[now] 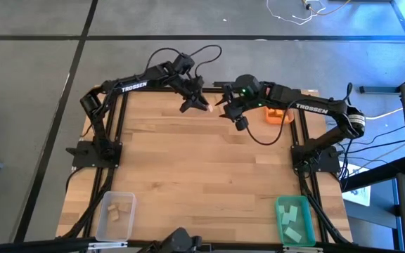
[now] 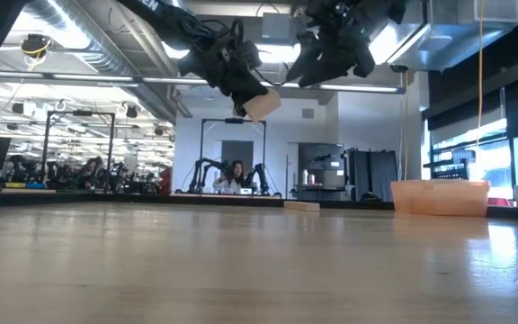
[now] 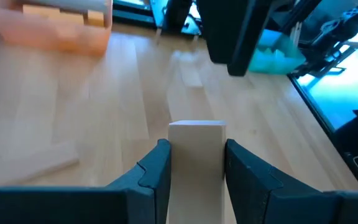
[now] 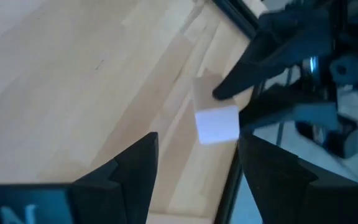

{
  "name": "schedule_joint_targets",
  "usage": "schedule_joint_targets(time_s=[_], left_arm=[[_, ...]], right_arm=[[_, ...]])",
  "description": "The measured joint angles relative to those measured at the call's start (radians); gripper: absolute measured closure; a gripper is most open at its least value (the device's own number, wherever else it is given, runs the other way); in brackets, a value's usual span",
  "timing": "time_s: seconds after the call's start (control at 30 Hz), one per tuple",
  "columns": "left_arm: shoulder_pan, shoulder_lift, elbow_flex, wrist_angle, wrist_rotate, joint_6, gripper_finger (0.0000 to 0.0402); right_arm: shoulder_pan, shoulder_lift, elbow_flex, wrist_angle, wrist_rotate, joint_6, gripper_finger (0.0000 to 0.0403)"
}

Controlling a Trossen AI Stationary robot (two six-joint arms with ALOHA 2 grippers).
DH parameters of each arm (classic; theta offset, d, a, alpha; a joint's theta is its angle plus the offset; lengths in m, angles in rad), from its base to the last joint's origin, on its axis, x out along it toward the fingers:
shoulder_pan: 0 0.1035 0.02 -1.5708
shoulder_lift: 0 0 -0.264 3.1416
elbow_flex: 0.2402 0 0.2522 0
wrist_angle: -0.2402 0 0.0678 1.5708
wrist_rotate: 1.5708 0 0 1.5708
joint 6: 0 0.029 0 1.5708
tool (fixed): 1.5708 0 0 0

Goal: Sort & place blocks by color
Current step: Put the brown block into the transparent bin

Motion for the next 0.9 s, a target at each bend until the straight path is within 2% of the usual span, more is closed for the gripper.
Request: schedule_joint_targets(time_s=[0.43, 0.9], left_arm=[[-0.022, 0.000, 0.000, 0.118, 0.078, -0.075, 0.0287], [-0.065, 0.000, 0.000, 0.160, 0.082, -0.101, 0.0287]], right_arm=[[0.000, 0.002, -0.006, 0.040, 0.000, -0.023, 0.0179], [0.000, 0.002, -0.006, 0.047, -0.004, -0.024, 0.0179]])
